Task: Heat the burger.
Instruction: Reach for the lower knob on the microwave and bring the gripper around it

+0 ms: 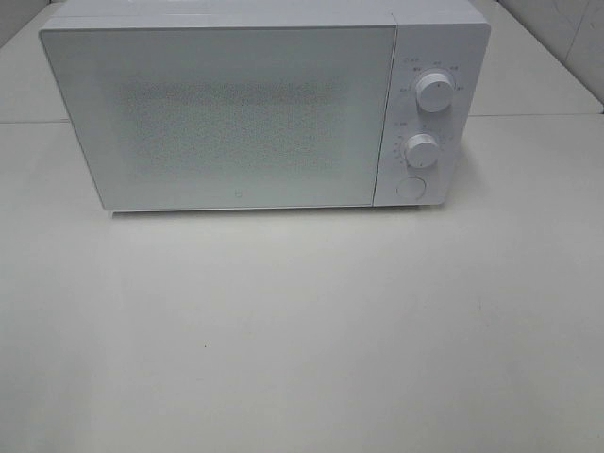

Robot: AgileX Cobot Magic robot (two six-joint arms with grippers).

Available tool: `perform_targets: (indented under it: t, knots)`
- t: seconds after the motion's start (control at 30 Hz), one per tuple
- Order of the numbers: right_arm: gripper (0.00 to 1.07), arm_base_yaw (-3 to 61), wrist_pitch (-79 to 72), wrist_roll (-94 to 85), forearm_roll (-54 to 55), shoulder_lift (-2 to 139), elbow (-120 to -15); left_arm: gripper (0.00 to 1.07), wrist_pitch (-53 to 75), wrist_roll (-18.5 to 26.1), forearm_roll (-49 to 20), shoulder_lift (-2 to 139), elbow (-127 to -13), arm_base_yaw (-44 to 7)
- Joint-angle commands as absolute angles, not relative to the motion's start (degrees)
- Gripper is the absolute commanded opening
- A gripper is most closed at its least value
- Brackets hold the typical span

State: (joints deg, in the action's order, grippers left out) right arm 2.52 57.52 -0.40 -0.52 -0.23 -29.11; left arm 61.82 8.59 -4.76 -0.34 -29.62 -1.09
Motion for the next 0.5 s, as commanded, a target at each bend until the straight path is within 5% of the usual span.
perform_targets:
  t: [0.03,0.5]
  knots:
    - [0.47,2.1,56.8,0.0,-0.7,-1.9,-29.0,1.05,59.9,7.1,-4.2,-1.8,-28.9,-1.6]
    - [0.47,2.1,56.8,0.0,-0.7,-1.9,-29.0,1.05,59.9,6.1,-2.6,-1.8,-28.9,-1.3]
